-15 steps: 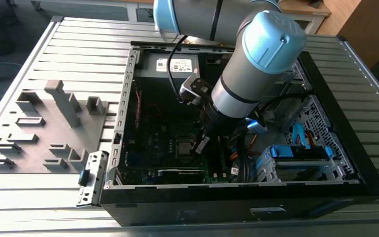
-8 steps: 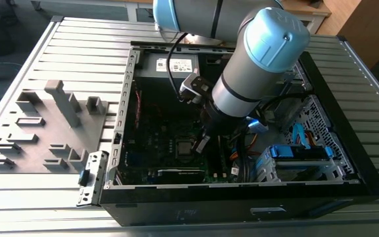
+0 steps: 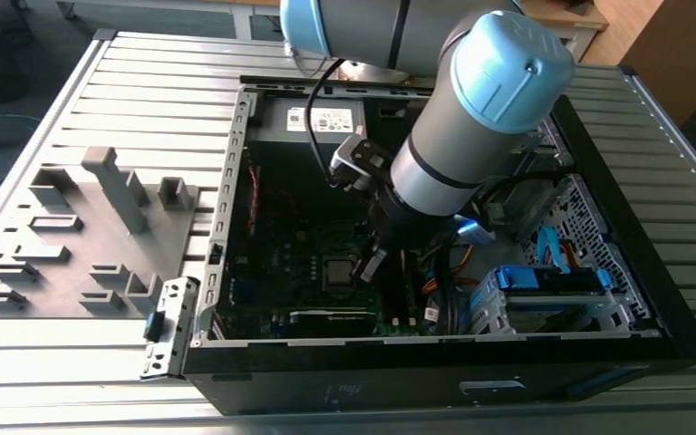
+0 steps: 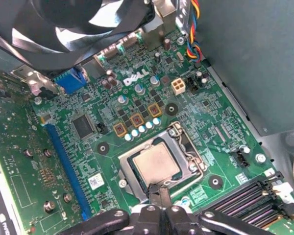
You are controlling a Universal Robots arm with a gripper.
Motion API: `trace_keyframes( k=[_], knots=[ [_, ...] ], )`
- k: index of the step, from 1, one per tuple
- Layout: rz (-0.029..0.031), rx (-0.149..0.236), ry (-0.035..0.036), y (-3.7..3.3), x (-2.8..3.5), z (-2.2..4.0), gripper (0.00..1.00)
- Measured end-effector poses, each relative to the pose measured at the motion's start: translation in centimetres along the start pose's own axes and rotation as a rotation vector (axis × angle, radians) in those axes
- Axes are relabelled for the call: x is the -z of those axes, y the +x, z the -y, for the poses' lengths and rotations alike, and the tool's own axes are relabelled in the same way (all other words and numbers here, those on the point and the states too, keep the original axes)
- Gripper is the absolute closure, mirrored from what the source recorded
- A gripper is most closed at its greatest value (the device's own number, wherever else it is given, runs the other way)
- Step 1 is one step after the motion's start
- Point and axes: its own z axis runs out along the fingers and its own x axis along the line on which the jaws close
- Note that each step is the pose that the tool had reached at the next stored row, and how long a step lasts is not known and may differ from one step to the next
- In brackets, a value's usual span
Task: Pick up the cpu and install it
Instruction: 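Install the first cpu locking lever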
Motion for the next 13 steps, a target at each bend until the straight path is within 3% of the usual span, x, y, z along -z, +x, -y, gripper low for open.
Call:
trace_keyframes(
  k=[5,13],
  knots=[
    [0.0044,0.001,-0.0019,0.17,-0.01,0.1,0.89],
    [0.0327,0.008,-0.0172,0.19,-0.21,0.22,0.89]
  ],
)
